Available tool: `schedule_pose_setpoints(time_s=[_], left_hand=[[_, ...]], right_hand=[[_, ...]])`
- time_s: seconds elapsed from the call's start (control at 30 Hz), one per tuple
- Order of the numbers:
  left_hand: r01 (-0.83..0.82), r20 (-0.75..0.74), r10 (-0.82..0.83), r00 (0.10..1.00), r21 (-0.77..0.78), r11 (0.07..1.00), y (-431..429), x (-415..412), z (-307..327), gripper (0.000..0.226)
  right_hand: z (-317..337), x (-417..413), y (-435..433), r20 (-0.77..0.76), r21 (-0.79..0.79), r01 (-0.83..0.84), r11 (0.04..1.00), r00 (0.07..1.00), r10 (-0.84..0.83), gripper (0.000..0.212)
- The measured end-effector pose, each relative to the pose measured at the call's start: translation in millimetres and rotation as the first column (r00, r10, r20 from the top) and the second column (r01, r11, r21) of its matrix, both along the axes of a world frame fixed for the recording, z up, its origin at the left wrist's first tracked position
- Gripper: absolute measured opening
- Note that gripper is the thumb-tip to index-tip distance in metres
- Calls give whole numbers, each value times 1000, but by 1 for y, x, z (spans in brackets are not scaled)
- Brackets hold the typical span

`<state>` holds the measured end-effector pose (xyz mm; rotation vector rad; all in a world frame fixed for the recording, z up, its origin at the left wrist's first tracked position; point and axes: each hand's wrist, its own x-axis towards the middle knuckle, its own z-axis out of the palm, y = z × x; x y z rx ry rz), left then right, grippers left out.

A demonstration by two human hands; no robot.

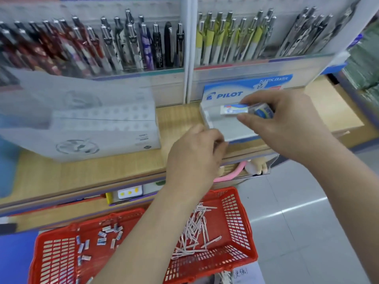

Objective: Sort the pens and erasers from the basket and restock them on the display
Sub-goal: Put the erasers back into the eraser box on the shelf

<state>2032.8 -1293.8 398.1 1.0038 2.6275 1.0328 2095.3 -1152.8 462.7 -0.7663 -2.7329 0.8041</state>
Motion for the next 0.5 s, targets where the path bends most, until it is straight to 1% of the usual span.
schedule_pose_setpoints(time_s=[0.1, 0.27, 0.33, 0.4, 0.5], left_hand=[[16, -23, -16, 1000, 12, 1000, -13, 14, -3, 19], [-47, 63, 43, 997, 66, 997, -27, 34, -1, 17], [-121, 102, 110, 989, 109, 987, -26, 32, 3, 17], [-240, 105, 226, 968, 156, 958, -21, 22, 4, 17], [-339, 72, 333, 940, 128, 932, -9, 3, 1, 20]], right_hand=[[-12, -13, 3, 89, 22, -74, 997, 993, 72, 28], [-34, -23, 0, 168, 52, -251, 967, 956, 239, 32], [-40, -24, -2, 169, 37, -299, 953, 942, 289, 32], [-43, -25, -2, 160, 49, -323, 945, 937, 312, 32], [-45, -25, -4, 153, 106, -340, 934, 934, 323, 33]])
